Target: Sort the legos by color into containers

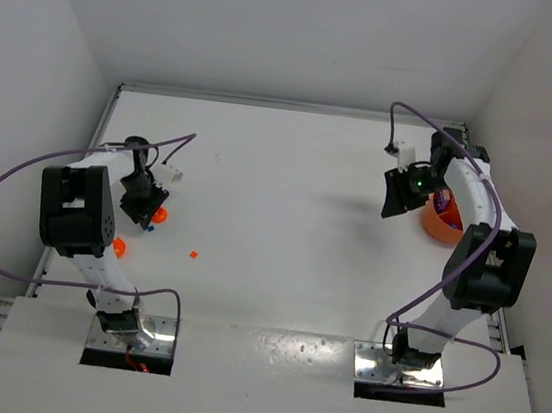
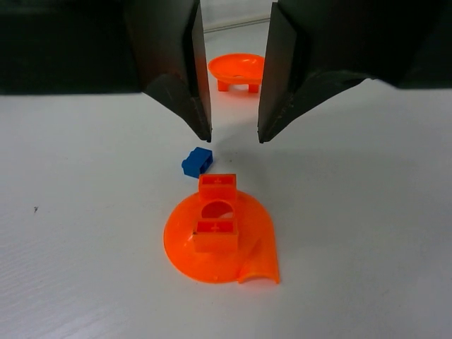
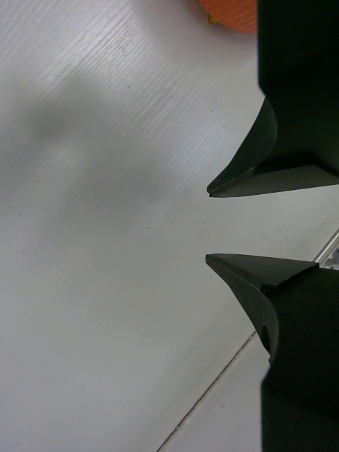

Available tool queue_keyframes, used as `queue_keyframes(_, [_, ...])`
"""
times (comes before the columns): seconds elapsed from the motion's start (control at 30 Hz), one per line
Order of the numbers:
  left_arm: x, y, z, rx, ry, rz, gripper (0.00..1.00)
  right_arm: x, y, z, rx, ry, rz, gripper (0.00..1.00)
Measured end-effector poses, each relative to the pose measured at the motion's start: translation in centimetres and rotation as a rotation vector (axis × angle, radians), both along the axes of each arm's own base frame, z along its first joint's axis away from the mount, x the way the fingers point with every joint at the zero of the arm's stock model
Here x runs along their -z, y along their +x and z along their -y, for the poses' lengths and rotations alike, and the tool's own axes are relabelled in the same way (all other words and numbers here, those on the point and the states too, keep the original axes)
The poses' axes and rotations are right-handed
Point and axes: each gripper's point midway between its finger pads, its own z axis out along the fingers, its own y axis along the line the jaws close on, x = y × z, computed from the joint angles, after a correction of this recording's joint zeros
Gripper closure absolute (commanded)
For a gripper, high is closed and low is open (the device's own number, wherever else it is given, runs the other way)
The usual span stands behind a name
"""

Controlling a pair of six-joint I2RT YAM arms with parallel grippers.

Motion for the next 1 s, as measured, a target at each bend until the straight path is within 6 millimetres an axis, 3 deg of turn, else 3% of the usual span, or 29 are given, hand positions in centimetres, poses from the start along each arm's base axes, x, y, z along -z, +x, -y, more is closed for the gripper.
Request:
queue_keyframes(0.57, [1.0, 0.3, 1.3, 0.024, -0.077, -0.028, 0.56, 0.4, -0.2, 0.0, 0.004, 0.001, -0.006, 0.62])
queue_keyframes(1.0, [1.0, 0.5, 4.2, 0.064, -0.164, -0.028, 0.56, 0.5, -0.2, 0.0, 0.004, 0.001, -0.009, 0.62])
